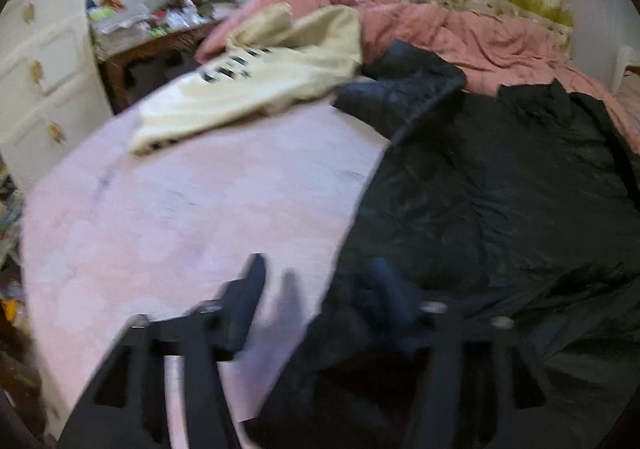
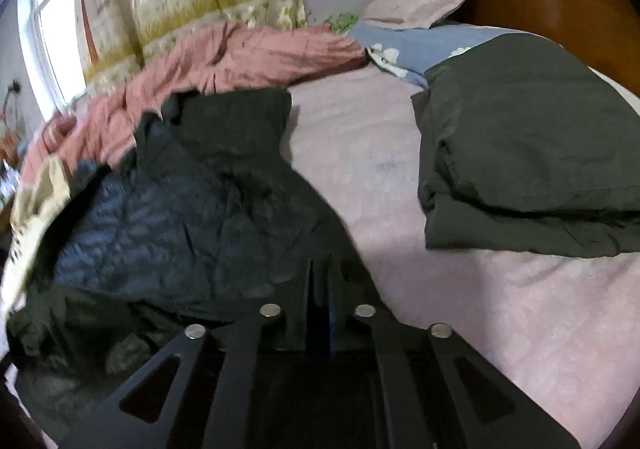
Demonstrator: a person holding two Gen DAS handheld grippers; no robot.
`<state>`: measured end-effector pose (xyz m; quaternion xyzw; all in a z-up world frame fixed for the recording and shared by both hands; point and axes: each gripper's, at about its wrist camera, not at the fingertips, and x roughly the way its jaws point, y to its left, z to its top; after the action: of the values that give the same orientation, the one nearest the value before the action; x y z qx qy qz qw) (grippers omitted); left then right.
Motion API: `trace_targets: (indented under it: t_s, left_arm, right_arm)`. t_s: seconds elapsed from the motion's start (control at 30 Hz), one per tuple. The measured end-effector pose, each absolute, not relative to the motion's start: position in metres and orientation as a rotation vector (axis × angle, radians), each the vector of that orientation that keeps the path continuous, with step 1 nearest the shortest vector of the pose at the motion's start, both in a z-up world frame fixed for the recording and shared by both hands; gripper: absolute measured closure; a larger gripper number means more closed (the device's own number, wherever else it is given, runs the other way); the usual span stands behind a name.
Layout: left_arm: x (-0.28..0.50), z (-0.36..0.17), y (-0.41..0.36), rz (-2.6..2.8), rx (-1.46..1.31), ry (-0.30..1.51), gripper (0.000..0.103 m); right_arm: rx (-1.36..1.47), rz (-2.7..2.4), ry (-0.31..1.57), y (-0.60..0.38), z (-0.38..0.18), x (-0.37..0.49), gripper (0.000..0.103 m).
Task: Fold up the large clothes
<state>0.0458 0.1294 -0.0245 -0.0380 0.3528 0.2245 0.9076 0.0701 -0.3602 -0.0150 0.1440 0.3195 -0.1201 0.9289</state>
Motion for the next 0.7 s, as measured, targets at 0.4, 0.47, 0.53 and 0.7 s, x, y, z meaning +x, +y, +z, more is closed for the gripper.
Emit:
trace_targets:
  t_s: [0.4,0.47,0.53,0.7]
  left_arm:
    - [-0.012,0.015,0.073,0.245,0.022,0.426,0.004]
    - [0.003,0.001,0.054,0.2,0.077,0.509,0.004]
    - [0.018,-0.012,0.041,0.247,0.163,0.559,0.008]
    - [0.028,-0.017,0.041,0.253,0.203,0.559,0.008]
  right_arm:
    - [0.131,-0.071,0.394,-0.321,0.041,0.012,0.009]
    - [0.094,-0.007,0.499,-0.307,0.031,0.027,0.009]
    - [0.1,0.097,0.587,-0.299,0.016,0.041,0.009]
    - [0.086,0.148,0.812,-0.296,-0.022,0.078,0.045]
